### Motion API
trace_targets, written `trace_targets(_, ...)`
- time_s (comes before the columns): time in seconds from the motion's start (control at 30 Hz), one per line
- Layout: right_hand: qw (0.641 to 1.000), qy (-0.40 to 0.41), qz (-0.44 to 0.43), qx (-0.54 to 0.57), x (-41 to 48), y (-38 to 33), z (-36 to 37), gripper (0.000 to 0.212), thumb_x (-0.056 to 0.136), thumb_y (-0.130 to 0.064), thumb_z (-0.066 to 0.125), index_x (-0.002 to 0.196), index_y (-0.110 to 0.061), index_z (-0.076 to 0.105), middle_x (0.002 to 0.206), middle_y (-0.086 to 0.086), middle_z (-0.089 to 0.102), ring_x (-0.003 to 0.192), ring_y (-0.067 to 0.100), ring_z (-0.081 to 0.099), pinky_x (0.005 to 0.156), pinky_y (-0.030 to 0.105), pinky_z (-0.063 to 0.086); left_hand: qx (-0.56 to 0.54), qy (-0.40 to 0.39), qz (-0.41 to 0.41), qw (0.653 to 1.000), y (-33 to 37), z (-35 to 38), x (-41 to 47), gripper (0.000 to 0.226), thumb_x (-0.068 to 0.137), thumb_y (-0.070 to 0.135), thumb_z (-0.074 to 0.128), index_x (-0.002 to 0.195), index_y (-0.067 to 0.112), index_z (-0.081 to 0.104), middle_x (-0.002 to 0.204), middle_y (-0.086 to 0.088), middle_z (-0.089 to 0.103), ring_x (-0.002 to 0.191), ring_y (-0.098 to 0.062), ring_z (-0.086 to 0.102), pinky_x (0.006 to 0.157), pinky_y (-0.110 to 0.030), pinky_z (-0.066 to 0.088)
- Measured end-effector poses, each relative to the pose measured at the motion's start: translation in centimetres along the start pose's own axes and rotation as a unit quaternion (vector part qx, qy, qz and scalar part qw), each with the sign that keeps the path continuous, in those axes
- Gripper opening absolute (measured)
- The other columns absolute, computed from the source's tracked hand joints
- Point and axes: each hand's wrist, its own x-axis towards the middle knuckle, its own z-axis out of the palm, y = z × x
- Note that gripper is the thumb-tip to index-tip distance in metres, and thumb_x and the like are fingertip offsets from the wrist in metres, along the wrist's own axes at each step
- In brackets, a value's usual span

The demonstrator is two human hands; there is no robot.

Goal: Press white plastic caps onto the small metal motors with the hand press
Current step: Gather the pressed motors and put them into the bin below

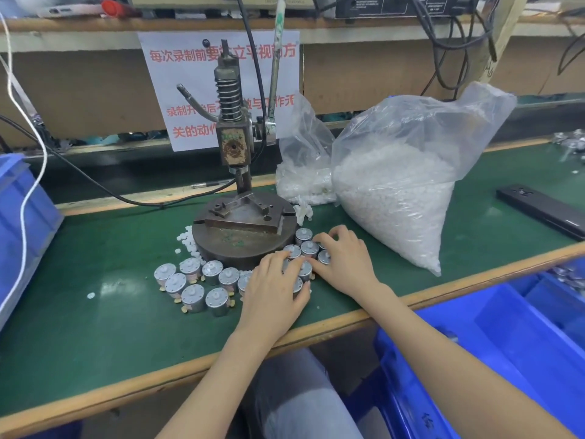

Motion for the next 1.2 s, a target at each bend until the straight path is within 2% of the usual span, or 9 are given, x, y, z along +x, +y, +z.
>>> trace_targets(0.13, 1.0, 0.001, -0.001, 0.014, -0.2, -0.2, -0.2, 0.042, 0.081, -0.048, 0.062, 0.108, -0.017, 0.061, 0.106, 0.01, 0.051, 0.093, 0.029, 0.05, 0.076, 0.035, 0.036, -0.008, -0.021, -0.008, 1.0, 0.0, 0.1, -0.1, 0.038, 0.085, 0.031, 0.06, 0.12, 0.016, 0.058, 0.125, -0.009, 0.053, 0.117, -0.027, 0.047, 0.093, -0.037, 0.041)
trace_targets(0.27, 0.999, 0.028, -0.002, 0.039, -0.4, -0.5, -0.5, 0.042, 0.081, -0.046, 0.065, 0.103, -0.01, 0.06, 0.102, 0.013, 0.052, 0.079, 0.031, 0.054, 0.067, 0.032, 0.035, -0.012, -0.026, -0.017, 0.999, 0.0, 0.0, -0.2, 0.04, 0.085, 0.032, 0.059, 0.122, 0.016, 0.057, 0.127, -0.008, 0.052, 0.118, -0.026, 0.046, 0.093, -0.037, 0.039)
trace_targets(0.43, 0.999, 0.024, -0.032, -0.025, -0.6, -0.6, -0.3, 0.041, 0.087, -0.047, 0.055, 0.102, -0.009, 0.056, 0.1, 0.01, 0.055, 0.082, 0.03, 0.055, 0.064, 0.034, 0.036, -0.01, -0.023, -0.018, 1.0, 0.1, 0.0, -0.3, 0.04, 0.084, 0.031, 0.062, 0.12, 0.015, 0.059, 0.124, -0.008, 0.054, 0.116, -0.027, 0.048, 0.091, -0.038, 0.041)
trace_targets(0.6, 0.999, 0.037, -0.027, -0.026, -0.6, -0.7, -0.3, 0.04, 0.089, -0.05, 0.051, 0.101, -0.011, 0.053, 0.098, 0.005, 0.055, 0.082, 0.027, 0.055, 0.059, 0.03, 0.031, -0.005, -0.018, -0.017, 1.0, 0.0, 0.0, -0.2, 0.039, 0.082, 0.029, 0.064, 0.117, 0.013, 0.06, 0.122, -0.009, 0.056, 0.114, -0.029, 0.05, 0.089, -0.04, 0.043)
trace_targets(0.83, 0.994, 0.082, 0.011, 0.076, -0.8, -0.5, -0.2, 0.037, 0.088, -0.048, 0.054, 0.1, -0.013, 0.052, 0.097, 0.003, 0.056, 0.083, 0.027, 0.057, 0.058, 0.029, 0.032, 0.013, -0.021, -0.004, 1.0, 0.1, 0.1, 0.0, 0.039, 0.079, 0.027, 0.067, 0.114, 0.01, 0.061, 0.117, -0.012, 0.057, 0.105, -0.032, 0.053, 0.085, -0.041, 0.046)
trace_targets(1.07, 0.967, 0.142, 0.065, 0.201, -2.1, 0.6, -2.7, 0.031, 0.087, -0.045, 0.057, 0.098, -0.018, 0.051, 0.09, -0.005, 0.056, 0.076, 0.016, 0.056, 0.065, 0.033, 0.045, 0.025, -0.026, -0.018, 0.999, 0.6, 0.1, 0.5, 0.036, 0.081, 0.026, 0.066, 0.111, 0.007, 0.061, 0.112, -0.015, 0.056, 0.102, -0.035, 0.052, 0.077, -0.041, 0.046)
trace_targets(1.13, 0.953, 0.155, 0.085, 0.247, -3.6, 1.6, -4.2, 0.023, 0.085, -0.044, 0.06, 0.094, -0.026, 0.049, 0.086, -0.014, 0.054, 0.072, 0.006, 0.052, 0.067, 0.03, 0.044, 0.036, -0.036, -0.024, 0.998, 0.7, 0.3, 0.7, 0.035, 0.084, 0.028, 0.062, 0.112, 0.007, 0.06, 0.115, -0.015, 0.053, 0.104, -0.035, 0.049, 0.079, -0.042, 0.044)
trace_targets(1.2, 0.939, 0.174, 0.105, 0.279, -5.9, 2.9, -5.6, 0.019, 0.082, -0.045, 0.06, 0.089, -0.039, 0.044, 0.079, -0.023, 0.054, 0.067, -0.002, 0.051, 0.065, 0.016, 0.04, 0.046, -0.044, -0.031, 0.997, 0.9, 0.4, 0.9, 0.033, 0.087, 0.029, 0.058, 0.112, 0.007, 0.059, 0.117, -0.016, 0.051, 0.104, -0.035, 0.046, 0.08, -0.043, 0.042)
